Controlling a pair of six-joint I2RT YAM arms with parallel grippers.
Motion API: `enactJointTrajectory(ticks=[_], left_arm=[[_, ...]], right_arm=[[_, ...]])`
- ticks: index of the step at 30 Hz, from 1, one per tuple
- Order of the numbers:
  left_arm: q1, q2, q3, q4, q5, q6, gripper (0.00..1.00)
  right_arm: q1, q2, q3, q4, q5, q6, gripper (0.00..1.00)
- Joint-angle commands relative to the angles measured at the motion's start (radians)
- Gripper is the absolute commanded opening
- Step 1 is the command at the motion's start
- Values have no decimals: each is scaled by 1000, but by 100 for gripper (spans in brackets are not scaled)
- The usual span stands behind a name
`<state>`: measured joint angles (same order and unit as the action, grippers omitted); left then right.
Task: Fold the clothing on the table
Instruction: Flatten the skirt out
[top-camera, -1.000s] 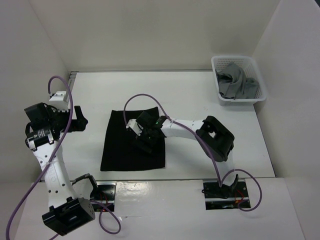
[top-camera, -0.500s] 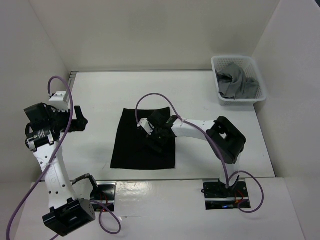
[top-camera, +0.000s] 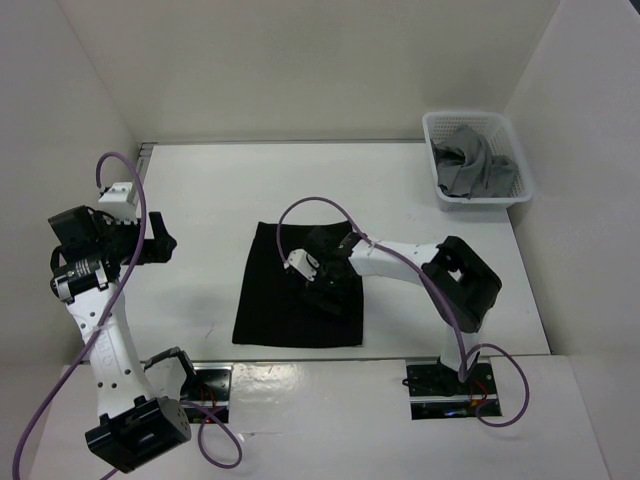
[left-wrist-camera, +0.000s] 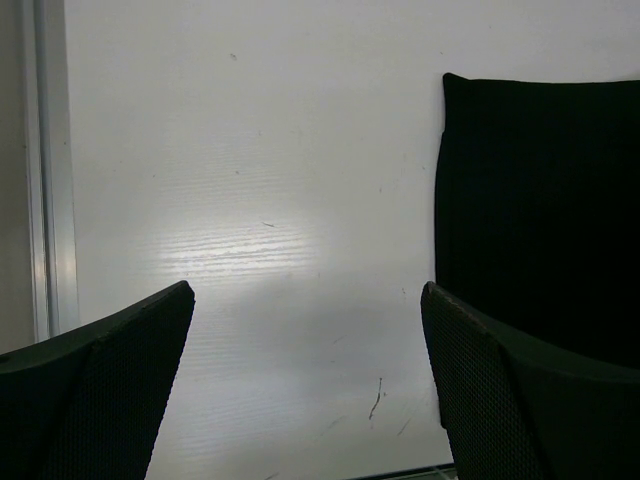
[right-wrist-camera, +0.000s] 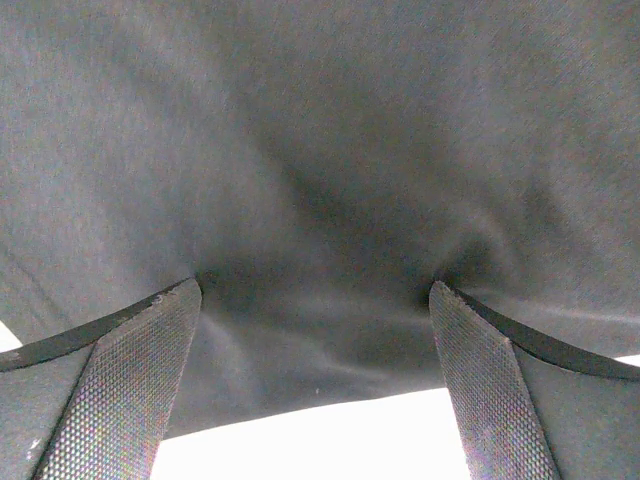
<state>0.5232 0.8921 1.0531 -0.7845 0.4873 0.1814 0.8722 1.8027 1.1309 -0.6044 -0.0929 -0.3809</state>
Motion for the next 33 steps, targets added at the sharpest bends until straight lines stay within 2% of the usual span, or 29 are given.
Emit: enactJointTrajectory(ticks=[1,7,11,12,16,21,24,28,33], left_arm=[[8,-5,-4,18,30,10,100],[8,47,-4,18,30,10,100],[17,83,-4,8,49,20,100],[17,99,-4,8,50,30,100],[5,143,5,-12,80,46,99],[-121,293,54,-25,118,82,99],[-190,381,81,-10,167,93,99],[-275,520,123,93,191,81,99],[-387,711,235,104,244,56,89]], right_arm=[[-4,-80,10,-80,-13,-32,99],[-35,-270,171,-135,-132,-41,99],[-157,-388,194,-80,-234,-7,99],[-227,-397,194,-52,-258,2,99],[-373,-398,161,-29,-317,51,99],[-504,-358,136,-72,-283,40,99],[-629,-358,99,-103,-347,16,99],[-668,-370,44,-136,-321,7,99],[-774,-349,30,-136,-364,17,98]])
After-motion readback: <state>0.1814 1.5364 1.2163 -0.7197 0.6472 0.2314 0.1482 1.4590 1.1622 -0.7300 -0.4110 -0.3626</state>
